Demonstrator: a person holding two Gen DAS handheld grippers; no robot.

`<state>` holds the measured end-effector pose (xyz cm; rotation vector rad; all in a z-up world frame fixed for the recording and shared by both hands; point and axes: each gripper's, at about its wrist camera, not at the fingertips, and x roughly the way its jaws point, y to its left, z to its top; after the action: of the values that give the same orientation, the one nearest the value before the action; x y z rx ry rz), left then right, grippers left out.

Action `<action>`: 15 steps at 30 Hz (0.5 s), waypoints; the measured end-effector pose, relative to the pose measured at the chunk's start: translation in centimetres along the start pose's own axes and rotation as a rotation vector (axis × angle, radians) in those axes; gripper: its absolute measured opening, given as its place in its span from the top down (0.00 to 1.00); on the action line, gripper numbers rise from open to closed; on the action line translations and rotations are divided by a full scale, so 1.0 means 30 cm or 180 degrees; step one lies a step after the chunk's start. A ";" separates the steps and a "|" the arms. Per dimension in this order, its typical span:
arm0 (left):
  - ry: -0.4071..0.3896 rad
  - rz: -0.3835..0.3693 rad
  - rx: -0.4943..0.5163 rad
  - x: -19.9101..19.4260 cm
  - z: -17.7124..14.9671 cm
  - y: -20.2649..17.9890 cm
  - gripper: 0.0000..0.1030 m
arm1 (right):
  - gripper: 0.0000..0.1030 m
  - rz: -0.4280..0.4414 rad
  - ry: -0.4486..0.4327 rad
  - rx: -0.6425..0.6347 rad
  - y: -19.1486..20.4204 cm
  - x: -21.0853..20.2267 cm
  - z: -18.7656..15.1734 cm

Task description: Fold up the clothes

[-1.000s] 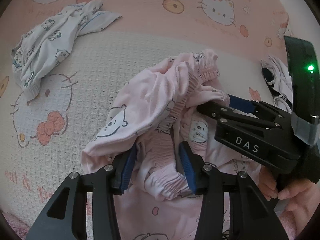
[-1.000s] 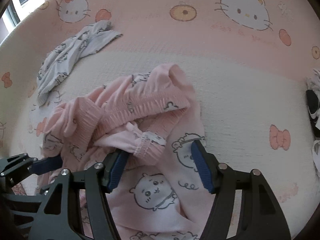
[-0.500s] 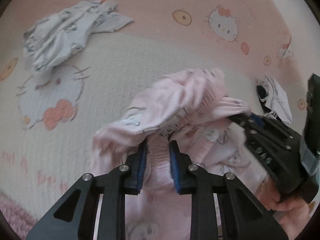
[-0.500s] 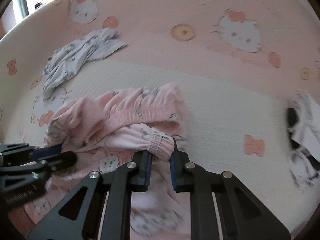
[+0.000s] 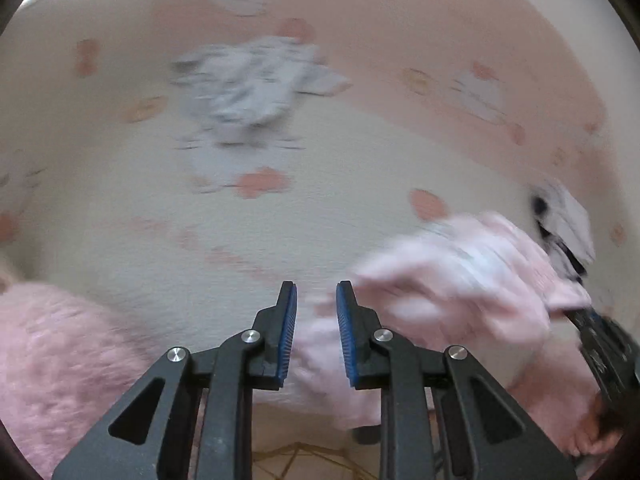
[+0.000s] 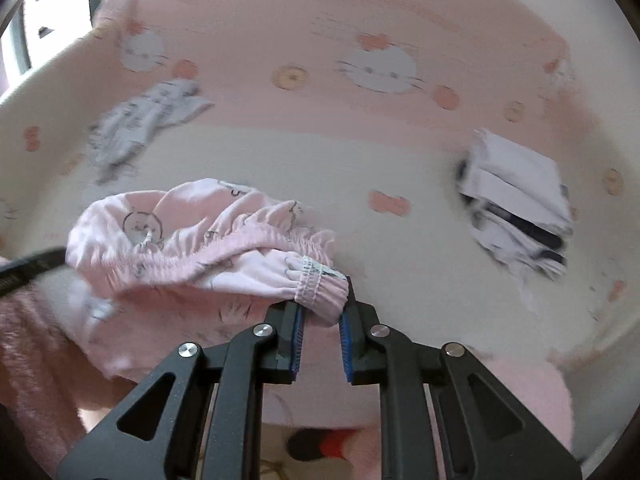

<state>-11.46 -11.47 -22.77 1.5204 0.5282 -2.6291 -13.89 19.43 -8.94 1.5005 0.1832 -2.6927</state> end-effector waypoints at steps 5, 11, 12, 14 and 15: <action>0.0253 -0.0575 0.0472 0.012 -0.061 -0.107 0.47 | 0.71 0.0577 0.0349 0.0086 -0.018 0.043 -0.071; 0.0623 -0.0666 0.1390 0.114 -0.194 -0.323 0.42 | 0.69 0.0572 0.0448 0.0390 -0.030 0.129 -0.108; 0.0659 -0.0610 0.1481 0.139 -0.206 -0.346 0.42 | 0.66 0.0517 0.0391 0.0450 -0.045 0.126 -0.105; 0.0629 -0.0449 0.1592 0.194 -0.203 -0.382 0.42 | 0.62 0.0418 0.0241 0.0583 -0.081 0.109 -0.096; 0.0582 -0.0366 0.1599 0.217 -0.190 -0.391 0.43 | 0.61 0.0386 0.0197 0.0639 -0.100 0.103 -0.094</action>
<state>-12.63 2.17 -27.83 1.9237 -0.0554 -2.8736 -13.45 22.81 -12.82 1.5901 -0.1756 -2.6365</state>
